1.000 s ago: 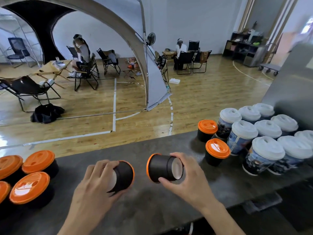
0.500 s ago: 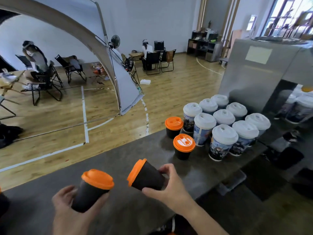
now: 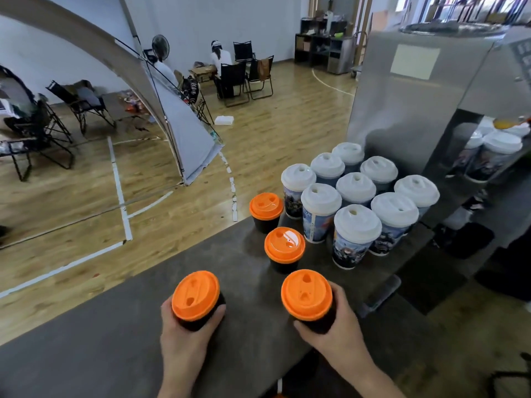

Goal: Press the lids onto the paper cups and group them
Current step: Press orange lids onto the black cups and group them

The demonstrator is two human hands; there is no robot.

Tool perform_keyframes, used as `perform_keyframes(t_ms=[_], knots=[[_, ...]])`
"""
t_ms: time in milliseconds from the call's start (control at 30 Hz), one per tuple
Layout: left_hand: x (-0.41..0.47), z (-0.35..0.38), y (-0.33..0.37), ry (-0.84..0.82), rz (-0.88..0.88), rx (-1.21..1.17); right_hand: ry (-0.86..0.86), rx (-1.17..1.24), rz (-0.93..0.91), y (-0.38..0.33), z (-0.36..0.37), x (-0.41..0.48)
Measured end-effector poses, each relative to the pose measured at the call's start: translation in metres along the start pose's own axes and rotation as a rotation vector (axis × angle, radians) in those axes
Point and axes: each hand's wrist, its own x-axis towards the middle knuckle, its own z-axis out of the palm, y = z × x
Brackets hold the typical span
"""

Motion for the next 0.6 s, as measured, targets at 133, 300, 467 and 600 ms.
perform_keyframes(t_ms=[133, 300, 467, 600], knots=[[0.038, 0.061, 0.023, -0.100, 0.131, 0.099, -0.021, -0.058, 0.028, 0.016, -0.014, 0.021], [0.081, 0.111, 0.040, -0.087, 0.148, 0.128, -0.030, -0.103, -0.024, 0.023, -0.018, 0.036], [0.103, 0.132, 0.039, -0.030, 0.100, 0.121, -0.027, -0.070, -0.166, 0.026, -0.018, 0.052], [0.106, 0.139, 0.037, -0.010, 0.088, 0.152, -0.067, -0.027, -0.184, 0.033, -0.022, 0.057]])
